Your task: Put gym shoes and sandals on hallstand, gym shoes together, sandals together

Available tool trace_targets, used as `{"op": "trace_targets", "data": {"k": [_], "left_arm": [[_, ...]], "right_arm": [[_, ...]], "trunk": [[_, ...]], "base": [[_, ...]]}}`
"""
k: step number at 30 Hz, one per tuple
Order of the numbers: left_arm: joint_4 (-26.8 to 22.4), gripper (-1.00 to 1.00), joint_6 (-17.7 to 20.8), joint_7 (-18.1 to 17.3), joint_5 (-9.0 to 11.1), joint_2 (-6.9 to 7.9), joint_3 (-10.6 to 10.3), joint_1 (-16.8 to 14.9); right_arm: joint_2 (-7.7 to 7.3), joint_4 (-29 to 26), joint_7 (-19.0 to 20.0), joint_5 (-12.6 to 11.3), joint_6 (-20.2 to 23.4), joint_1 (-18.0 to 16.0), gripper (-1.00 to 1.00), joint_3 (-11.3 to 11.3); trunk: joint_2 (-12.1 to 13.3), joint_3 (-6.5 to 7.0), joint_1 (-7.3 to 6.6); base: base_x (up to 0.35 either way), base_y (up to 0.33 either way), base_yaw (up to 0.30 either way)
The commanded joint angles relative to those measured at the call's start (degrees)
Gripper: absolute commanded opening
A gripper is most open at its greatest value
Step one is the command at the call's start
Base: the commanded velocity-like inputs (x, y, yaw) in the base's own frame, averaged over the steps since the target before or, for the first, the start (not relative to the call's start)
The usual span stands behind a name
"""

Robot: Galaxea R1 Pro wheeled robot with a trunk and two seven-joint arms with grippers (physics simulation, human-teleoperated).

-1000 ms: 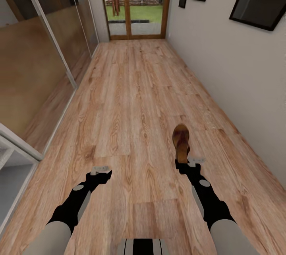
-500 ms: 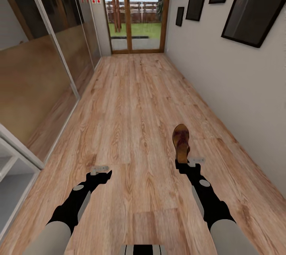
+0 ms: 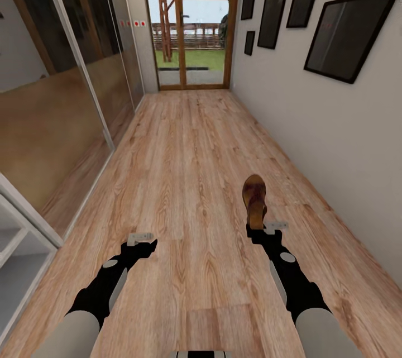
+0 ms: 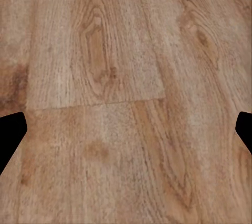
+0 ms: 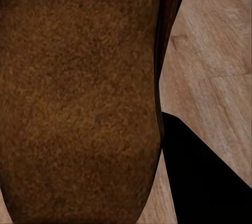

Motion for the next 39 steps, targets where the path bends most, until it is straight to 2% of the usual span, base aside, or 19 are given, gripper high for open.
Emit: {"op": "trace_targets", "data": {"k": [1,9,15,28,39], "left_arm": [[-0.12,1.00,0.31,-0.55,-0.57,-0.10,0.48,-0.02],[-0.04,1.00,0.31,-0.55,-0.56,-0.17,0.47,-0.02],[0.05,1.00,0.31,-0.55,-0.57,-0.18,0.44,-0.02],[-0.02,1.00,0.31,-0.55,-0.57,-0.18,0.44,-0.02],[-0.03,1.00,0.31,-0.55,-0.57,-0.18,0.48,-0.02]], "right_arm": [[0.09,-0.02,0.34,0.47,-0.04,-0.03,-1.00,-0.37],[0.09,-0.06,0.34,0.47,-0.04,-0.03,-1.00,-0.37],[0.09,-0.11,0.34,0.47,-0.04,-0.03,-1.00,-0.37],[0.08,-0.13,0.34,0.47,-0.04,-0.03,-1.00,-0.39],[0.04,-0.19,0.34,0.47,-0.04,-0.03,-1.00,-0.43]], "trunk": [[-0.02,0.04,-0.01],[-0.02,0.29,-0.01],[-0.02,0.31,-0.01],[-0.02,0.80,-0.01],[-0.02,1.32,-0.01]], "base": [[0.000,0.000,0.000],[-0.014,0.001,0.000],[-0.266,0.054,-0.027],[-0.332,0.087,-0.258],[-0.275,0.199,-0.278]]}}
